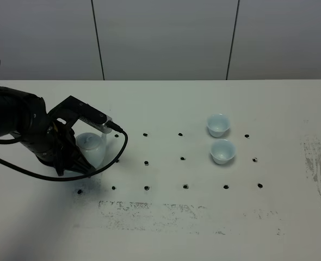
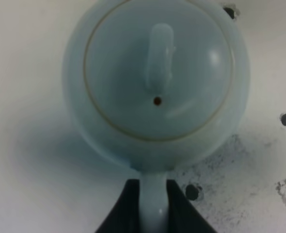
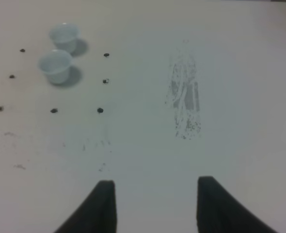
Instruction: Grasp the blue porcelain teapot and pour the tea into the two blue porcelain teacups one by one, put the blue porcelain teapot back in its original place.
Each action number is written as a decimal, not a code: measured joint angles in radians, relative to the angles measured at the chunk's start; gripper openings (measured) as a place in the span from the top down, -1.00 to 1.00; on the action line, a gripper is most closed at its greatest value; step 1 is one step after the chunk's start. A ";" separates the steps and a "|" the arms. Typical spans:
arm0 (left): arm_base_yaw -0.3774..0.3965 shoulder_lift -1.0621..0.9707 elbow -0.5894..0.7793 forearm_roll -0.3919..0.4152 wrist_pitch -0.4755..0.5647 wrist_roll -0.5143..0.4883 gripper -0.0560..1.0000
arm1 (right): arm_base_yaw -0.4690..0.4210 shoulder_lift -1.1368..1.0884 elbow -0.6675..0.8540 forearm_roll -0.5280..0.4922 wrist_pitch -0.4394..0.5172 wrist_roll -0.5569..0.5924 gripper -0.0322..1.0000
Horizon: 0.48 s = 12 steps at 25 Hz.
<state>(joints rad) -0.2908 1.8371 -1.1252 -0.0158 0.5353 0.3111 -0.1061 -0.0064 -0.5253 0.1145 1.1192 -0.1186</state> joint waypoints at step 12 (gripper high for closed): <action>-0.065 0.023 -0.254 -0.001 0.009 0.108 0.81 | 0.000 0.000 0.000 0.000 0.000 0.000 0.22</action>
<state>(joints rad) -0.3560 1.8599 -1.3791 -0.0168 0.5445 0.4195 -0.1061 -0.0064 -0.5253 0.1148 1.1192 -0.1186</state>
